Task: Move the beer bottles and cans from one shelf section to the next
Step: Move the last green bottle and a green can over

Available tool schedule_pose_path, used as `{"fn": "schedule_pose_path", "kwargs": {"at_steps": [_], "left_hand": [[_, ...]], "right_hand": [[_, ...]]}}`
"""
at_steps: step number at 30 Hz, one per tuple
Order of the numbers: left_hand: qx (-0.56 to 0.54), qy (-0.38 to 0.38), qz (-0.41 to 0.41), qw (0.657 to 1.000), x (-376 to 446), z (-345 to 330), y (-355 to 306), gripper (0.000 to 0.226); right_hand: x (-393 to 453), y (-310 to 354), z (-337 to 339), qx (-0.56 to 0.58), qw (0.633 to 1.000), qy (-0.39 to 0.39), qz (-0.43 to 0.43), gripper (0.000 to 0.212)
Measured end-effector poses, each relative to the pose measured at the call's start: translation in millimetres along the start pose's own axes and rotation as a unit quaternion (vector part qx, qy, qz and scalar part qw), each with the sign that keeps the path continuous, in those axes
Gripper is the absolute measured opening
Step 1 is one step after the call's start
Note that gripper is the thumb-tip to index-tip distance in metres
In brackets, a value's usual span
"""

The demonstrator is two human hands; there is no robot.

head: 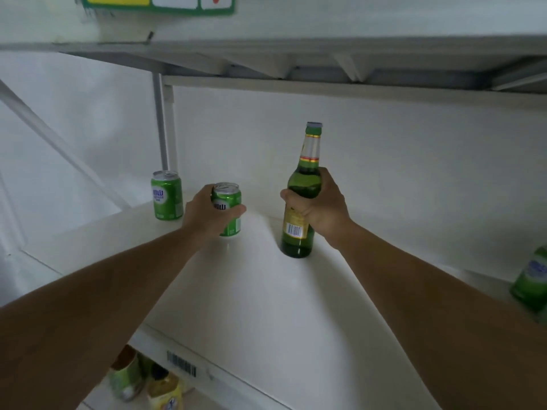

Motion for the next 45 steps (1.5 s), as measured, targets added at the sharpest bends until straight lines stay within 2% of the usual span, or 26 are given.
{"fn": "schedule_pose_path", "kwargs": {"at_steps": [8,14,23,30,34,36,40,45], "left_hand": [[-0.011,0.046,-0.006,0.999,-38.8,8.2,-38.9,0.06],[-0.006,0.032,-0.043,0.999,-83.5,7.1,-72.9,0.074],[0.007,0.009,-0.046,0.999,-144.8,15.8,-138.4,0.068],[0.009,0.022,-0.05,0.998,-193.0,10.1,-175.6,0.061],[-0.035,0.046,-0.074,0.996,-214.7,-1.0,-209.4,0.06],[-0.069,0.035,-0.08,0.994,-225.9,-6.8,-222.0,0.065],[-0.116,0.019,-0.082,0.99,-254.7,-17.4,-243.5,0.093],[-0.16,0.074,-0.086,0.981,-305.4,-47.7,-279.1,0.087]], "right_hand": [[-36.4,-5.1,15.6,0.014,1.0,0.014,0.002,0.056],[-69.3,-7.8,40.4,0.023,0.999,0.017,0.033,0.053],[-113.1,-17.8,81.3,0.04,0.997,0.014,0.062,0.057],[-175.4,-23.2,143.8,0.034,0.996,-0.036,0.075,0.053],[-217.3,-21.4,185.2,0.036,0.994,-0.062,0.078,0.05],[-240.9,-20.0,201.3,0.035,0.994,-0.073,0.074,0.05],[-290.6,-18.8,229.9,0.031,0.993,-0.101,0.059,0.048],[-348.1,-27.1,270.8,-0.02,0.988,-0.145,0.053,0.05]]}}
Point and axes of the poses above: each hand's wrist, its own x-axis towards the middle knuckle, its own z-axis out of the back of the hand, y = z × x, the point moved 8 cm from there along x, towards the middle knuckle, and after that the axes turned 14 degrees about -z, right-handed, at the moved point
